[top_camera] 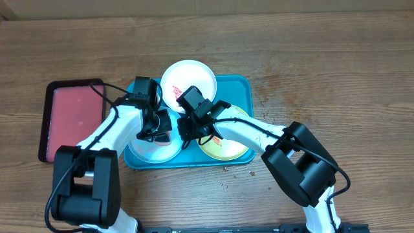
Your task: Clean dirty plates on tray and stack at the side
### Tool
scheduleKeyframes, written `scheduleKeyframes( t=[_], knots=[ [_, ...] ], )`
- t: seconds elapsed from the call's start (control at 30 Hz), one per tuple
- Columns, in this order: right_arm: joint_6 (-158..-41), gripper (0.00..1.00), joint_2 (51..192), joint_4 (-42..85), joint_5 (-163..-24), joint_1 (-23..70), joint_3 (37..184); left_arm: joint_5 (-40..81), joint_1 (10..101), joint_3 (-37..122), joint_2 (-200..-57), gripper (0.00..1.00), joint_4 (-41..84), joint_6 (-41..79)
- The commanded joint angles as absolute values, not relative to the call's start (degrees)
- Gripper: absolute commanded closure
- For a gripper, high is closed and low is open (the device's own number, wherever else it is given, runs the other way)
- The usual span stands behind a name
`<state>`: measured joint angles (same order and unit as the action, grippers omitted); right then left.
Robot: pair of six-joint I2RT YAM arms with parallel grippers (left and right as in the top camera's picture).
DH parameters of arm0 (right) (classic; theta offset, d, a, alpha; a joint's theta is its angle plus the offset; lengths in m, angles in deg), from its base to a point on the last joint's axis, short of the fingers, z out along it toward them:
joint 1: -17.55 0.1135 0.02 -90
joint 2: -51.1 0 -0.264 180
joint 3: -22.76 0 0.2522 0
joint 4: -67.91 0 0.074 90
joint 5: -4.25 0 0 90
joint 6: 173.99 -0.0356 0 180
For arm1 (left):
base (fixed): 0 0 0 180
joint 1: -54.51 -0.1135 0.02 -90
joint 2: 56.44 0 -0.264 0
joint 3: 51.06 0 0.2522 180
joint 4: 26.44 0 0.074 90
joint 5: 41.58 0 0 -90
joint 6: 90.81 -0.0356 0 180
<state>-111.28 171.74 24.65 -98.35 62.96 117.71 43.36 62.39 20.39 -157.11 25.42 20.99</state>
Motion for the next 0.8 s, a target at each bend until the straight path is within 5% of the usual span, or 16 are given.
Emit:
scheduleKeyframes(
  t=[0.0,0.23,0.6,0.77],
  knots=[
    [-110.97,0.88,171.70,24.83,-97.78,62.81,117.25,61.15,62.08,19.32,-161.37,0.96,30.58,21.25],
    [-109.42,0.93,171.68,24.56,-97.78,62.81,117.25,81.65,59.51,24.42,-158.77,0.96,44.96,34.13],
    [-105.09,0.96,170.41,18.03,-96.25,63.16,122.84,61.98,55.42,32.24,-137.68,0.96,48.26,33.19],
    [-103.08,0.96,169.93,4.89,-78.31,64.42,132.59,60.34,46.06,32.24,-133.46,0.96,51.63,30.17]
  ],
)
